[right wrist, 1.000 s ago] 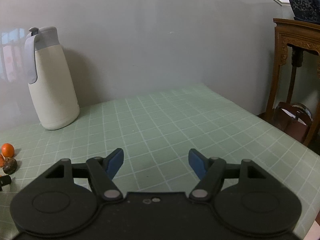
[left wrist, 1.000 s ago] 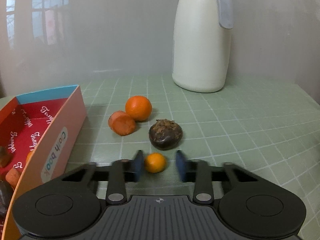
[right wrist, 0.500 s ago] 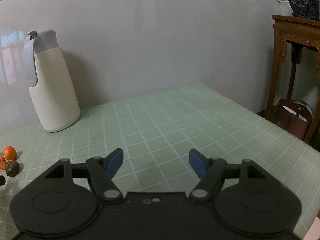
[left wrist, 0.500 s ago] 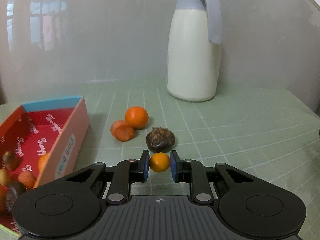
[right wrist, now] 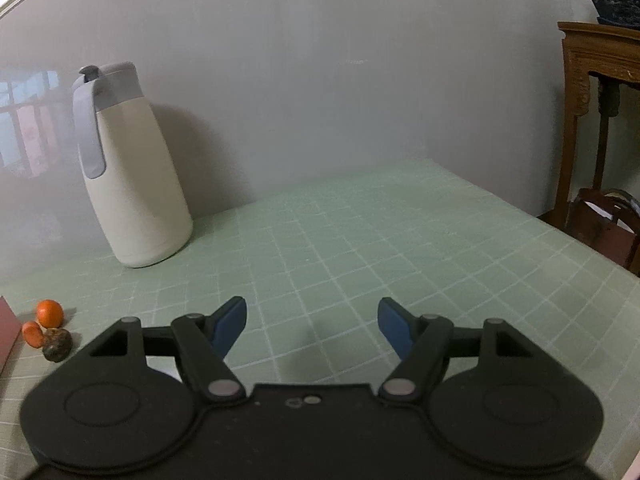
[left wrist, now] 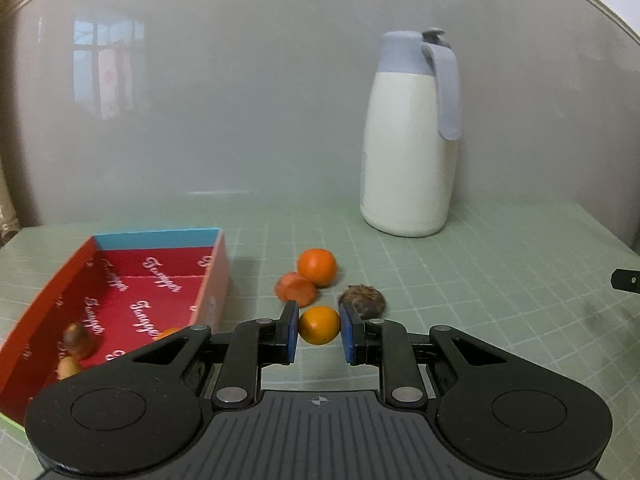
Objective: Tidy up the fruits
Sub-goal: 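Carry the kumquat with the left gripper into the box and open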
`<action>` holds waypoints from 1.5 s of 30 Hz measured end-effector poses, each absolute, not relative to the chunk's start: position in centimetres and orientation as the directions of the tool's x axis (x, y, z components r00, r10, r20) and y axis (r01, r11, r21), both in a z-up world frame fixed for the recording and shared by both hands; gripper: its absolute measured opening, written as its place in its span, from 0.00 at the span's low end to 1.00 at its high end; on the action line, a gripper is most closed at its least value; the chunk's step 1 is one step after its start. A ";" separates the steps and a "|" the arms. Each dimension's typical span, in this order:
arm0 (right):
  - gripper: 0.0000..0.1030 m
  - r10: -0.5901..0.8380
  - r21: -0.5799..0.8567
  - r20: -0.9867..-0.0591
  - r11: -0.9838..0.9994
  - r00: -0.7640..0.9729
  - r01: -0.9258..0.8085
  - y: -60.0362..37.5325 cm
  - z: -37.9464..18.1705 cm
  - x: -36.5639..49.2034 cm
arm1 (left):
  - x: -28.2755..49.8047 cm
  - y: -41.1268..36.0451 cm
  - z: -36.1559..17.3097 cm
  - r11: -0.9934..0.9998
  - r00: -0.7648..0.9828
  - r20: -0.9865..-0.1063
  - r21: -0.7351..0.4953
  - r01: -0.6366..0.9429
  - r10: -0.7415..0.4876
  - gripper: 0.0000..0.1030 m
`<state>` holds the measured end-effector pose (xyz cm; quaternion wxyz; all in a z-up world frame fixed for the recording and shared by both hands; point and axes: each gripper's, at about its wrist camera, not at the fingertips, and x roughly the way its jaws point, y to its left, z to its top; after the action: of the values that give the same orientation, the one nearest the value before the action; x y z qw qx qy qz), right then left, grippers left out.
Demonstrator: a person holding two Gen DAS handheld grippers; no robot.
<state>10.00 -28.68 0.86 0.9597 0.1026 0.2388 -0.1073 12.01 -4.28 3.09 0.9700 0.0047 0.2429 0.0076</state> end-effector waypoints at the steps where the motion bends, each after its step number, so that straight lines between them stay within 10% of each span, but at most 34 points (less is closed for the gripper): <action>1: 0.70 -0.154 0.146 -0.480 0.957 0.863 0.252 -28.6 0.9 10.2 | 12.0 -4.0 3.1 1.000 0.882 -0.470 0.014 -0.017 0.022 0.21; 45: 0.70 -0.007 0.094 -0.479 0.994 0.878 0.060 -16.6 1.7 12.4 | 10.5 12.3 0.6 0.960 0.829 -0.510 -0.025 -0.281 0.229 0.21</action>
<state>12.40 -16.59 1.65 0.9675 0.0531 0.2465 -0.0173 10.48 12.30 0.56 0.9551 -0.0493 0.2599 0.1335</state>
